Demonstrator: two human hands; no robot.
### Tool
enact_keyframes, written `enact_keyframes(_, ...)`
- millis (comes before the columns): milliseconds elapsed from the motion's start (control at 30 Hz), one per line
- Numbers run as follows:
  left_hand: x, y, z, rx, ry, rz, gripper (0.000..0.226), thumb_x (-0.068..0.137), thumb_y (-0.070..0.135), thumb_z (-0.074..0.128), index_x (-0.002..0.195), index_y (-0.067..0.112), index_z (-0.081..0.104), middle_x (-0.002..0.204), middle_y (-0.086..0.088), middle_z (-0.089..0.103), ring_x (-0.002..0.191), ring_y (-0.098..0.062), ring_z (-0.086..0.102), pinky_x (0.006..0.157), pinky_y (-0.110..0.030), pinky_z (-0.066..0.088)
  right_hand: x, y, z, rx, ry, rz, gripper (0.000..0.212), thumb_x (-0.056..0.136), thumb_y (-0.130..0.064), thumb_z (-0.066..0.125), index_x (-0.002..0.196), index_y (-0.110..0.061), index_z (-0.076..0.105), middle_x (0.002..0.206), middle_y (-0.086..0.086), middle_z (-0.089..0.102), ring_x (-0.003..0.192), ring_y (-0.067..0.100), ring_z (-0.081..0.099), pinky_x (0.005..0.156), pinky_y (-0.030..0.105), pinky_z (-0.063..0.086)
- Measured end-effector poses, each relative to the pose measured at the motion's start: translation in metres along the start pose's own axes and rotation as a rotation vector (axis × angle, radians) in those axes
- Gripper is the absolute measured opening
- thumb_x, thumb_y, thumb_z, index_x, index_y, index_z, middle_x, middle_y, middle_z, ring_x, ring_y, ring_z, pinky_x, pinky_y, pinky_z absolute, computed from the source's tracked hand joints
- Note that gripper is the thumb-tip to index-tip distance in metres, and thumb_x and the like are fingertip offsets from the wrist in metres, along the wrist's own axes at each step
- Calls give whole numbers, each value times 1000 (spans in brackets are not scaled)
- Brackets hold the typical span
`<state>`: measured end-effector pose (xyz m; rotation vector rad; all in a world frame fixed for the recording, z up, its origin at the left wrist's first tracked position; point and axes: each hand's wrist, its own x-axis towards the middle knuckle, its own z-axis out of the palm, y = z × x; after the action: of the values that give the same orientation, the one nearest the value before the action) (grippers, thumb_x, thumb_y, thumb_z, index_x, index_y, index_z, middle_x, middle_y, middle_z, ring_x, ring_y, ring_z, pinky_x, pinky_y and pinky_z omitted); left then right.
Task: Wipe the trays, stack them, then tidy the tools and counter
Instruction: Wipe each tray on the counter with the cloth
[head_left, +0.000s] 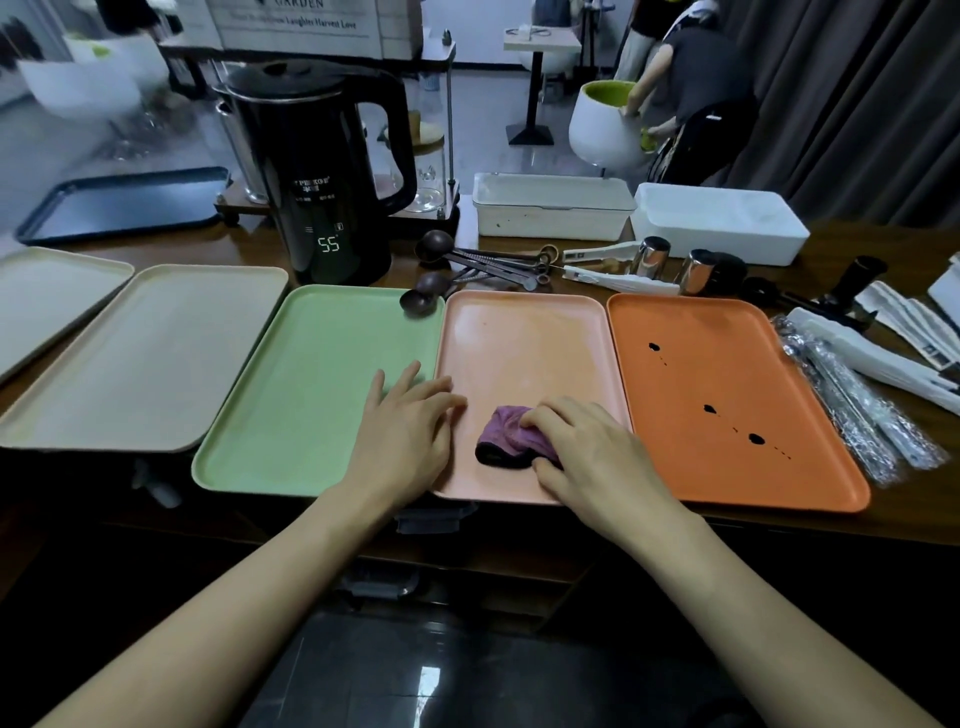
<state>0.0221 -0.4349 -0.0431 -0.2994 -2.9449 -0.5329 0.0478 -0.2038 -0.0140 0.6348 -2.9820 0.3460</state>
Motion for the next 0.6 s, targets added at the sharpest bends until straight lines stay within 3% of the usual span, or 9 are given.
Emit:
enact_keyframes(167, -2, 2, -1, 19, 4, 5, 45, 94, 29, 38, 125, 28, 71, 147, 3, 58, 149, -31, 34, 122, -56, 14, -6, 5, 9, 24, 95, 2, 30, 89, -28, 63, 118, -29, 58, 121, -10, 50, 103, 20, 51, 69, 28, 37)
enact_keyframes(367, -2, 3, -2, 46, -20, 7, 45, 95, 29, 39, 129, 28, 69, 149, 3, 56, 149, -32, 33, 122, -56, 15, -1, 7, 1, 123, 174, 20, 22, 86, -22, 66, 107, -25, 64, 105, -8, 58, 92, 21, 56, 67, 28, 33)
enact_keyframes(433, -2, 2, 0, 34, -16, 2, 41, 99, 28, 42, 133, 27, 66, 148, 2, 56, 149, -33, 34, 121, -56, 17, 3, 9, -14, 327, 182, 97, 24, 85, -22, 65, 107, -31, 65, 102, -12, 63, 90, 12, 57, 67, 28, 34)
enact_keyframes(500, -3, 2, 2, 20, 1, -13, 42, 104, 33, 39, 139, 26, 61, 147, 1, 58, 148, -34, 36, 121, -56, 19, 9, 6, -27, 558, 164, 193, 21, 85, -22, 67, 104, -33, 66, 96, -13, 69, 84, 7, 60, 68, 24, 44)
enact_keyframes(600, -3, 2, 4, 25, 2, -26, 43, 107, 35, 36, 145, 24, 53, 144, 0, 60, 146, -35, 38, 120, -55, 22, 22, 7, -32, 972, 67, 380, 21, 88, -13, 69, 101, -29, 67, 85, 8, 71, 72, 16, 62, 69, 30, 46)
